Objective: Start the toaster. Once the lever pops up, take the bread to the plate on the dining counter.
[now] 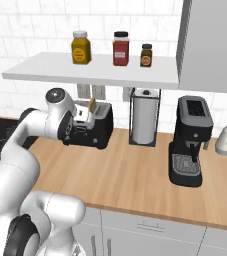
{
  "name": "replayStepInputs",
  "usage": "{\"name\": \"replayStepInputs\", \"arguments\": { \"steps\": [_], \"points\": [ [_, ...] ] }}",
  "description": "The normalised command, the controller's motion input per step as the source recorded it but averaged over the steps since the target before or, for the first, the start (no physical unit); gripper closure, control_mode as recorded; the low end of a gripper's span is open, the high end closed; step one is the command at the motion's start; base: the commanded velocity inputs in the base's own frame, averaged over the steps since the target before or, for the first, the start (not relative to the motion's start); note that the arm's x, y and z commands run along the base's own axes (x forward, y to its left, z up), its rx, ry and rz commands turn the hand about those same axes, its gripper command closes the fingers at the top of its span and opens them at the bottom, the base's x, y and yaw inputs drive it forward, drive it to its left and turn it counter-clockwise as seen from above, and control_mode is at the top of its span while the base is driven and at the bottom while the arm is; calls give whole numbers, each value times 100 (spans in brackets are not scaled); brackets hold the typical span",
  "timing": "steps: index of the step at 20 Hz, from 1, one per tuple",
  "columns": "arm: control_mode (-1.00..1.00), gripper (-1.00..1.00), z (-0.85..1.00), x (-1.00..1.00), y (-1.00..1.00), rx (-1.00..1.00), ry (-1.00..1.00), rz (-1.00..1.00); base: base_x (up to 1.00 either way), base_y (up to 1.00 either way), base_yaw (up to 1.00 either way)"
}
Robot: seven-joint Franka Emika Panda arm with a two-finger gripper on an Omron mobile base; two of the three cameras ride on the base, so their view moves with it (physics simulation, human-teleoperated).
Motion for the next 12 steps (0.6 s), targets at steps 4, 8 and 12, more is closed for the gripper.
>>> {"name": "replayStepInputs", "arguments": {
  "steps": [4,8,12],
  "points": [
    [-100,100,-2,38,-3,0,0,0,0,0,0],
    [-100,100,0,42,-2,0,0,0,0,0,0],
    [-100,100,-4,18,-8,0,0,0,0,0,0]
  ]
}}
